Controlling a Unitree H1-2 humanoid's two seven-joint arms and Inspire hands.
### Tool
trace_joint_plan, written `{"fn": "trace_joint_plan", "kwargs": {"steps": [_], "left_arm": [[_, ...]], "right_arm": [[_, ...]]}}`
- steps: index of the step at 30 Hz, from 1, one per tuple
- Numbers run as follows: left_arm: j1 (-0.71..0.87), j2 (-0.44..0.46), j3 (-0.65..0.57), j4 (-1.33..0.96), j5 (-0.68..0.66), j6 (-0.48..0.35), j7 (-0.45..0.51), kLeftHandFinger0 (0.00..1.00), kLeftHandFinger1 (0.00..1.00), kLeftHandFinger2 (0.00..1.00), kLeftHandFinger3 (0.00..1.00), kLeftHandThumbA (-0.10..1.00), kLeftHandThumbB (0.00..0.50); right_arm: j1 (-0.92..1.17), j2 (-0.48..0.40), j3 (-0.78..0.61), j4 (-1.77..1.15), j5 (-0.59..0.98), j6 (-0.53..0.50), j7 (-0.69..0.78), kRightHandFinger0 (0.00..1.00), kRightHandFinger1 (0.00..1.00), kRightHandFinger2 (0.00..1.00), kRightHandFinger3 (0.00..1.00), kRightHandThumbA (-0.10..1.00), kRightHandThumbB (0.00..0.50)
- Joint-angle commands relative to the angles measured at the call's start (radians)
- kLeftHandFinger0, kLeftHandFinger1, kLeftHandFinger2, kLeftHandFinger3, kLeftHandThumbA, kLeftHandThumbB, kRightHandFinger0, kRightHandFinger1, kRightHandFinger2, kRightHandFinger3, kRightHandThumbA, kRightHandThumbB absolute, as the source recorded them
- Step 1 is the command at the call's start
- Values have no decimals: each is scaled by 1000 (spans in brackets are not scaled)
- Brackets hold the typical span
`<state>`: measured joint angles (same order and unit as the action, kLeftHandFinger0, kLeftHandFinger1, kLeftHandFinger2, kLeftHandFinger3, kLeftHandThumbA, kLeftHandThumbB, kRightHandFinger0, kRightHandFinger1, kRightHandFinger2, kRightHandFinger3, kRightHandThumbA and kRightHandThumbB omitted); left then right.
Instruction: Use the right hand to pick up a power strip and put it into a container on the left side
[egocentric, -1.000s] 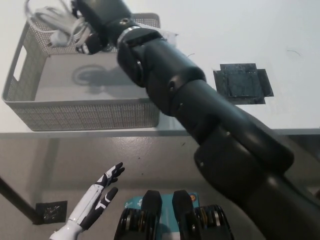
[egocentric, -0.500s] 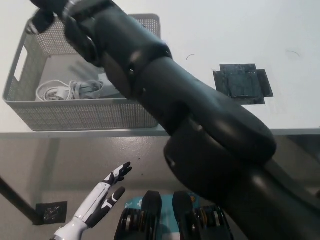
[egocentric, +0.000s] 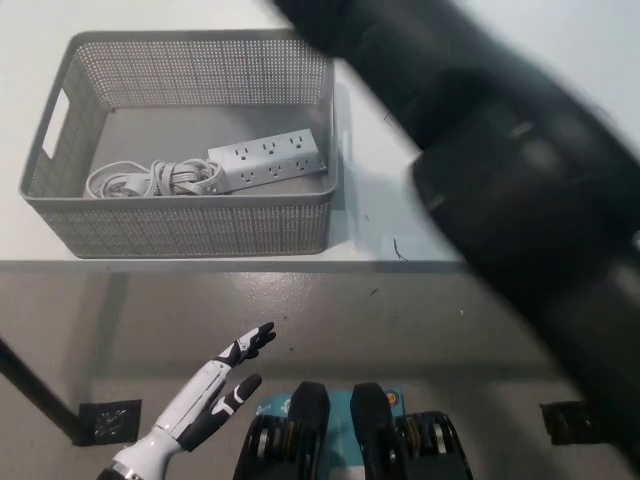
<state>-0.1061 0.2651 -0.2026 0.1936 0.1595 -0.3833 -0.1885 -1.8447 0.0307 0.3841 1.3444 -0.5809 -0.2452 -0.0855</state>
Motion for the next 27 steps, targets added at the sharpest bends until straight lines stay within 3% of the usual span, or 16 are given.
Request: {"fn": "trace_joint_plan", "kwargs": {"steps": [1,8,10,14,16,20,22,25,27], "left_arm": [[-20,30,19,-24,-11,-15,-16,1000,1000,1000,1000,1000,233],[-23,19,22,3,-12,-26,-5,1000,1000,1000,1000,1000,233],[-17,17,23,-2,-13,-20,-3,1000,1000,1000,1000,1000,231],[-10,14,25,7,-20,-29,-1,1000,1000,1000,1000,1000,238],[-8,12,27,13,-24,-38,1,1000,1000,1000,1000,1000,235],[-4,10,29,19,-27,-36,2,1000,1000,1000,1000,1000,229],[-3,8,29,22,-22,-35,6,1000,1000,1000,1000,1000,236],[1,1,26,21,-15,-33,10,1000,1000,1000,1000,1000,243],[1,4,28,21,-21,-35,7,1000,1000,1000,1000,1000,238]], "right_arm": [[35,-309,-84,-327,96,-99,133,1000,1000,1000,1000,1000,395],[354,-554,-218,-1015,256,56,336,1000,1000,1000,1000,1000,392],[440,-590,-266,-1161,315,99,349,1000,1000,1000,1000,1000,403],[648,-615,-384,-1445,552,160,327,1000,1000,1000,1000,1000,351],[723,-594,-419,-1562,591,213,291,1000,1000,1000,1000,1000,384],[897,-548,-435,-1833,722,270,206,1000,1000,1000,1000,1000,374],[1002,-508,-405,-1985,745,300,147,1000,1000,1000,1000,1000,412],[1145,-434,-317,-2116,650,254,98,1000,1000,1000,1000,1000,462],[1312,-305,-231,-2230,430,224,79,1000,1000,1000,1000,1000,469]]}}
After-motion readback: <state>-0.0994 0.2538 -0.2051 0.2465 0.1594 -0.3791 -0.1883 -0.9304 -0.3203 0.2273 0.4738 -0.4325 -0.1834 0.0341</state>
